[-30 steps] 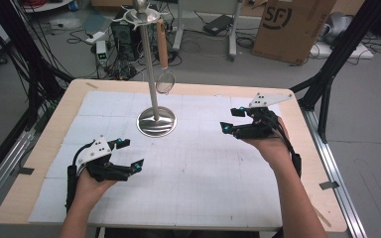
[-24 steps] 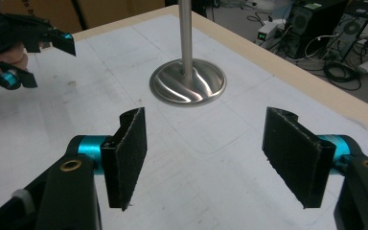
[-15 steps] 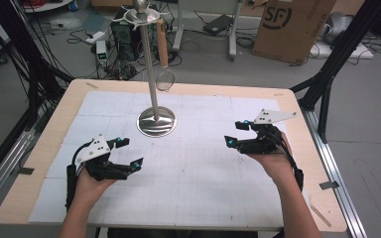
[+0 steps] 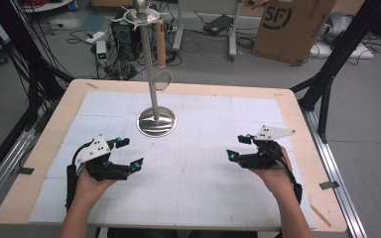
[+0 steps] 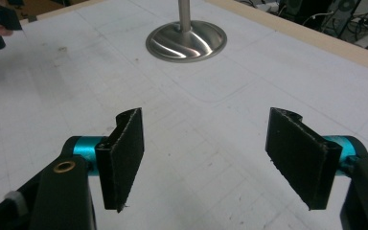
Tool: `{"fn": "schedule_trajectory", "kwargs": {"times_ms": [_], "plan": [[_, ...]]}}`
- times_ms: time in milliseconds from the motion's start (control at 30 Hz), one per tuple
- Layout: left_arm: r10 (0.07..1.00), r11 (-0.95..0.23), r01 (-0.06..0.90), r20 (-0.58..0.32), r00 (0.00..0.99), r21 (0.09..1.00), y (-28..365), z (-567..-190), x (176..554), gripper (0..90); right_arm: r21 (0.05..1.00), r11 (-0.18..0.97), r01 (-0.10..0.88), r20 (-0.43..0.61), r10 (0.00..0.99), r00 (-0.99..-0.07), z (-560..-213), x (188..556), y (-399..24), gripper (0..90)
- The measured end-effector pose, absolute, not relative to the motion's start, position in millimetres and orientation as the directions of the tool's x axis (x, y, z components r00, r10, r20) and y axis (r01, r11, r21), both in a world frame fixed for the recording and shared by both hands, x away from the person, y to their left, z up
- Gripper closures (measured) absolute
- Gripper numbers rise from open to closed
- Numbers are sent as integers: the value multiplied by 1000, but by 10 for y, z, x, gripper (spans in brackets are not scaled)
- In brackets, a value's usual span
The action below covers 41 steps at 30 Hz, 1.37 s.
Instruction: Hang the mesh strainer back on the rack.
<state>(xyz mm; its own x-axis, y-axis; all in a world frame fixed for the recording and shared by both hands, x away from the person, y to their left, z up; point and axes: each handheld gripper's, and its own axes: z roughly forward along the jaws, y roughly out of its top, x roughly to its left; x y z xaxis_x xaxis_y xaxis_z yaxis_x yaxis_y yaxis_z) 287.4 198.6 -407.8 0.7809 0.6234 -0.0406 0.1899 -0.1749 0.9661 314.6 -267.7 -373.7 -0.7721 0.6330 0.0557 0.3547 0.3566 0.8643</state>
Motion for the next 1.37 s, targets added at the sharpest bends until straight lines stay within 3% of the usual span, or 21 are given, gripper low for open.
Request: {"fn": "schedule_trajectory", "kwargs": {"times_ms": [400, 1367], "plan": [[622, -172, 189, -41, 782, 967, 1987, -4074, 2872, 147, 843, 350, 409, 99, 647, -756, -3970, 3127, -2723, 285], [622, -172, 191, -44, 782, 967, 1974, -4069, 2884, 149, 821, 343, 456, 124, 673, -729, -4035, 3106, -2769, 193]]}}
